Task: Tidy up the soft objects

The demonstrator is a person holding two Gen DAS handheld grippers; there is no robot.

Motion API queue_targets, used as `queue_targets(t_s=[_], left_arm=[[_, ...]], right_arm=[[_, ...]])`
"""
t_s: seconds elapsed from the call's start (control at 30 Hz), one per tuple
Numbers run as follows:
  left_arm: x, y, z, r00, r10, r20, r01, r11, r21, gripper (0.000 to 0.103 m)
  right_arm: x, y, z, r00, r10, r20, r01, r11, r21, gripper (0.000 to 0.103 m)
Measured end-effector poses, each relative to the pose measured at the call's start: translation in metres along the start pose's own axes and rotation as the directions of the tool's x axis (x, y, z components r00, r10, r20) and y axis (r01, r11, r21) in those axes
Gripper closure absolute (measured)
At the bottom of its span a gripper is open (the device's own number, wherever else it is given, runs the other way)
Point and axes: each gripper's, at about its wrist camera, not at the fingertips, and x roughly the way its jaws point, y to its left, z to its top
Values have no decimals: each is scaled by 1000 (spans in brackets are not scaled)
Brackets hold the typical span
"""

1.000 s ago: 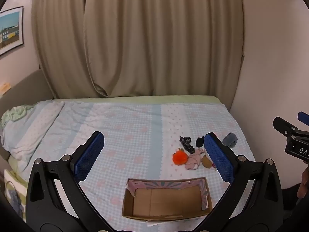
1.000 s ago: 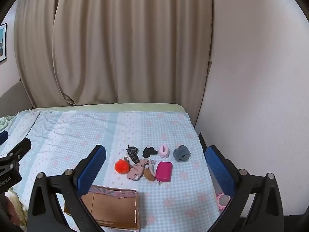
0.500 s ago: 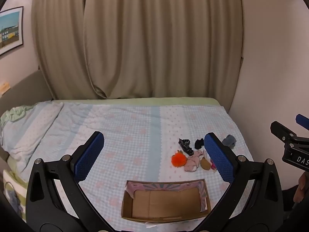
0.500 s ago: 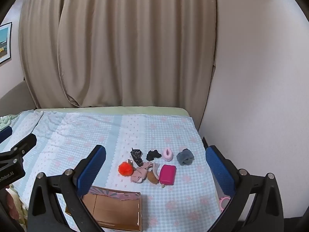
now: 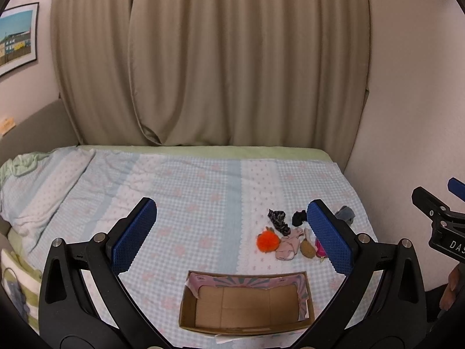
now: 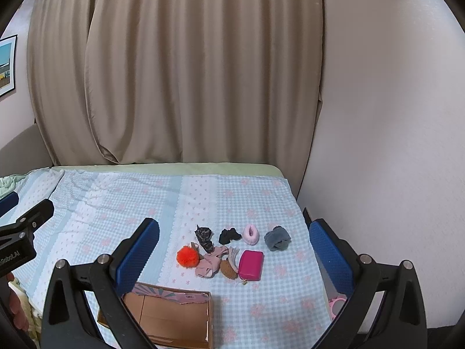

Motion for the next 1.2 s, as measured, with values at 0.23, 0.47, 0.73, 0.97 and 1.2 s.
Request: queue_targets(t_s=[0.23, 0.47, 0.73, 0.97, 1.2], left_arm=[[4, 4, 1, 1000, -3, 1, 3, 1000, -8, 0], [6, 7, 1, 1000, -9, -1, 9, 1000, -11, 0], [8, 6, -2, 1000, -11, -3, 11, 1000, -14, 0], [12, 7, -2, 1000, -14, -9, 14, 1000, -18, 0], [14, 6, -2, 1000, -15, -11, 14, 1000, -18, 0]], right_arm=[[1, 3, 2, 1000, 3, -2, -3, 1000, -2, 0], [4, 7, 0, 1000, 10, -1, -10, 1000, -8, 0], [4, 9, -1, 1000, 13, 0, -13, 1000, -7, 0], [5, 11, -3, 1000, 15, 2, -15, 1000, -2, 0], [6, 11, -3, 1000, 17, 2, -17, 1000, 0, 0]])
